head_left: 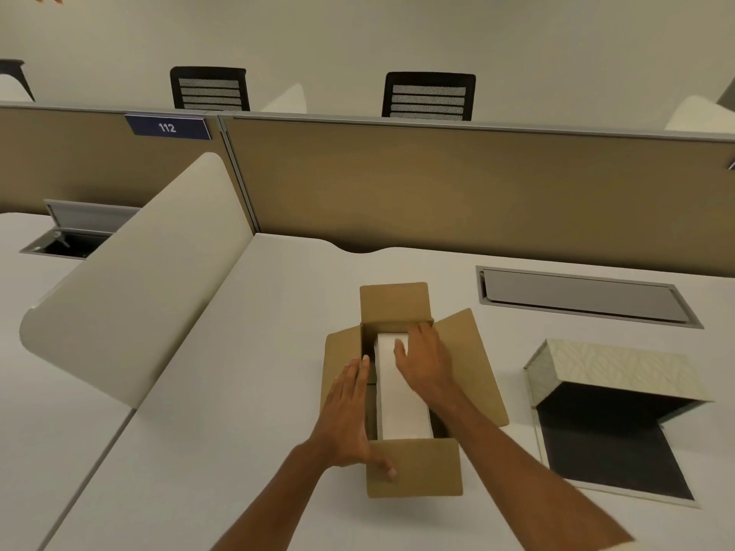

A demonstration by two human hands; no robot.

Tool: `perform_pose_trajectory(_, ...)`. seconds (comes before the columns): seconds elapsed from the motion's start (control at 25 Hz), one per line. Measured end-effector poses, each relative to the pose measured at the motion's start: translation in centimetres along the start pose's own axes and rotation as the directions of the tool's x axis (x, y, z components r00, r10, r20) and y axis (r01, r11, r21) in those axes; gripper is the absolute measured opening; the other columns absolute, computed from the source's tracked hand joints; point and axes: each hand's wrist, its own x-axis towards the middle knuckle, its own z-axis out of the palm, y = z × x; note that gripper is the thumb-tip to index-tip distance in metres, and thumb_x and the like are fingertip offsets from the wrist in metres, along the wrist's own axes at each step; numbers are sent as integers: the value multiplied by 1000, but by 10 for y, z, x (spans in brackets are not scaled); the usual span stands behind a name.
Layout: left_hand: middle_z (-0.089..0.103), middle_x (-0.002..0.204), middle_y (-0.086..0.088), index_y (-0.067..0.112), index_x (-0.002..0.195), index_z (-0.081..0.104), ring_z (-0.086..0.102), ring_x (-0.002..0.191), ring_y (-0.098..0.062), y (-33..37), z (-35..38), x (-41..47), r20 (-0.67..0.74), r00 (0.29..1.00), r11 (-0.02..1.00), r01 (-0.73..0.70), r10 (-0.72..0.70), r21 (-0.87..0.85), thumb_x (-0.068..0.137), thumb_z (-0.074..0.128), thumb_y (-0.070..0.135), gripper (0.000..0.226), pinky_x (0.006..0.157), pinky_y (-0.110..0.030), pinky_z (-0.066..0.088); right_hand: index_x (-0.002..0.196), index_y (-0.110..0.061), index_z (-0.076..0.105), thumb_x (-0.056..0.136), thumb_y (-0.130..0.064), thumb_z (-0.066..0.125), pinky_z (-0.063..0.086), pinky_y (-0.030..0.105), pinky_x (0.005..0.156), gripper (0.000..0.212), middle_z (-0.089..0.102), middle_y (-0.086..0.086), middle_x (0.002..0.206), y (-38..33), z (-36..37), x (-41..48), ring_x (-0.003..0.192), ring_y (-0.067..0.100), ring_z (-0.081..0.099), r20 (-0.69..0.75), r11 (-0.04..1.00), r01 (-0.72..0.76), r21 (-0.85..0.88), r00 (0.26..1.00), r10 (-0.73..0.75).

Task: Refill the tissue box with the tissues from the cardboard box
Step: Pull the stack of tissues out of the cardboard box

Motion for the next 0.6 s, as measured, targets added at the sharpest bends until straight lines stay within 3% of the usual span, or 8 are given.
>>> perform_pose_trajectory(0.08, -25, 158, 7, 21, 147, -26, -22, 146, -13, 0, 0, 0, 2, 1000, 1000, -7, 7, 19, 32, 65, 89, 161, 121, -39, -5, 134, -4, 40, 93, -46, 48, 45, 36, 99, 60, 50, 14, 136, 1, 17, -18, 123, 27, 50, 164, 977, -198, 82, 969, 183)
perform_pose_trajectory(0.16, -25, 158, 6, 20, 147, -26, -23, 145, -14, 0, -1, -1, 3, 1000, 999, -13, 12, 34, 31, 62, 90, 162, 121, -39, -5, 141, 1, 28, 87, -57, 51, 43, 41, 104, 83, 42, 18, 144, 9, 33, -26, 130, 33, 45, 377, 894, -423, 149, 860, 344)
perform_pose_trajectory(0.24, -25, 158, 5, 20, 146, -26, -23, 146, -15, 1, -2, -1, 12, 1000, 999, -14, 13, 42, 29, 62, 91, 163, 121, -40, -4, 145, 4, 19, 85, -62, 51, 42, 43, 106, 95, 36, 20, 149, 13, 40, -29, 134, 36, 41, 529, 808, -559, 185, 750, 397)
perform_pose_trajectory(0.32, -25, 158, 5, 20, 146, -27, -23, 146, -16, 2, -2, 0, 19, 1000, 999, -15, 14, 47, 29, 63, 90, 163, 122, -42, -3, 145, 3, 20, 85, -60, 53, 43, 41, 105, 93, 37, 19, 150, 13, 42, -29, 133, 35, 43, 567, 771, -601, 211, 718, 404)
perform_pose_trajectory(0.6, -25, 158, 4, 19, 146, -26, -24, 146, -18, 1, 1, 1, 20, 1000, 998, -23, 22, 57, 28, 61, 91, 164, 122, -44, -2, 134, 0, 38, 81, -44, 69, 48, 38, 95, 75, 49, 19, 138, 11, 37, -28, 123, 33, 51, 511, 704, -646, 294, 729, 455)
